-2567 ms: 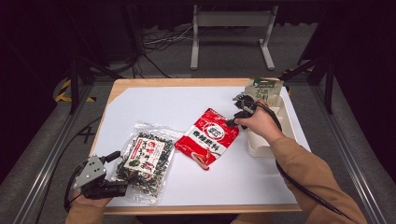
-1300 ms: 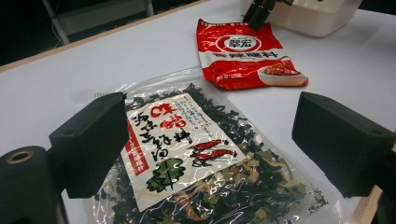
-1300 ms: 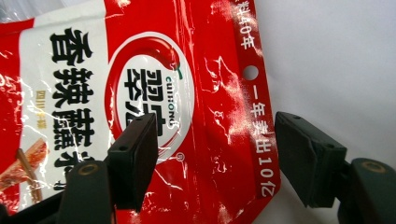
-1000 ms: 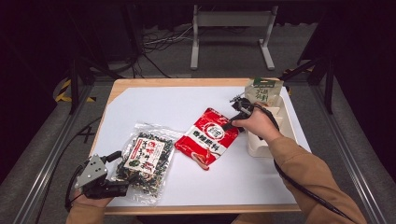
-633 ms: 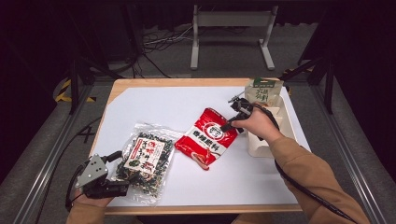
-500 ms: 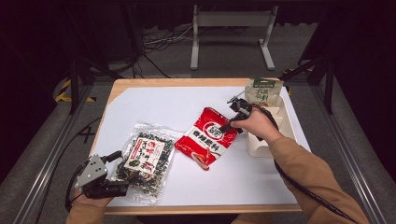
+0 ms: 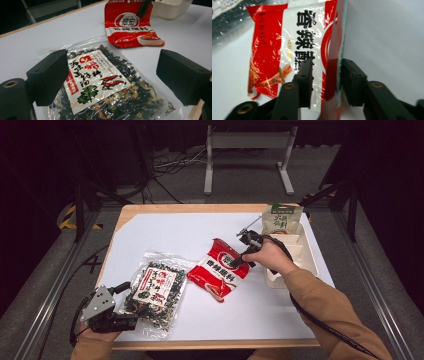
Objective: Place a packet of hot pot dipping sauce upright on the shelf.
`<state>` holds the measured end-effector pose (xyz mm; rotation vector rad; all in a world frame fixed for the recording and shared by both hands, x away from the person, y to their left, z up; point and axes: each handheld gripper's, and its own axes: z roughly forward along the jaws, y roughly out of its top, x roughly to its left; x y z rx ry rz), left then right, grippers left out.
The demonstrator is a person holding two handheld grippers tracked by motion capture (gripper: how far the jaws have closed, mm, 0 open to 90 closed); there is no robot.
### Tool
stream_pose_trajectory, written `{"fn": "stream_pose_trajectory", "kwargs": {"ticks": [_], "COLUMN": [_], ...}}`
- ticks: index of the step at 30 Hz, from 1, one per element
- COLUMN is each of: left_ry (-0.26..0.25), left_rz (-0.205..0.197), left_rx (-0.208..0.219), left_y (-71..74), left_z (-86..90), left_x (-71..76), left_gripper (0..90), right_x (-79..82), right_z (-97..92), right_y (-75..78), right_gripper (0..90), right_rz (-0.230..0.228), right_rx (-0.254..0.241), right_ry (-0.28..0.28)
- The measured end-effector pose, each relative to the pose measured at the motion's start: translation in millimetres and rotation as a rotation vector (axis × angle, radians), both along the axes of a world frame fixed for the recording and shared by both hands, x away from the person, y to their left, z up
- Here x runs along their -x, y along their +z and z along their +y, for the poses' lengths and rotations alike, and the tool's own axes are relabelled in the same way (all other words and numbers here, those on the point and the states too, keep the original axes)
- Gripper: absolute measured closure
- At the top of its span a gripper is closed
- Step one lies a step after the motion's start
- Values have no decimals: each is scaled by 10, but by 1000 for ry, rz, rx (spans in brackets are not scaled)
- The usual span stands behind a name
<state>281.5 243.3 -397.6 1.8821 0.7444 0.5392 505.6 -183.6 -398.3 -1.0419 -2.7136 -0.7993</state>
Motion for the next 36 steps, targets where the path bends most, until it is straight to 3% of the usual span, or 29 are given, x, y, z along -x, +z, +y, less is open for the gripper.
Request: {"fn": "stream_pose_trajectory", "kwargs": {"ticks": [8,13,21,27,36], "left_ry": [0,0,0,0,-1], "left_rz": [0,-1,0,0,-2], "left_rx": [2,1,1,0,-1], "left_y": [0,2,0,-1,0], "left_z": [6,6,0,-1,-4], "left_x": [2,2,0,-3,-6], "left_gripper": [115,115,115,115,115], "right_x": [-25,-17,23,74,226], "right_z": [-15,-35,-70,-102,-81], "right_y": [14,33,169,334,667], "right_gripper": [881,885,885,885,886], "right_rz": [-22,-36,-50,-79,-133], "right_rx": [56,60,21,-26,-89], "right_ry": [-21,-24,-34,-34,10]}}
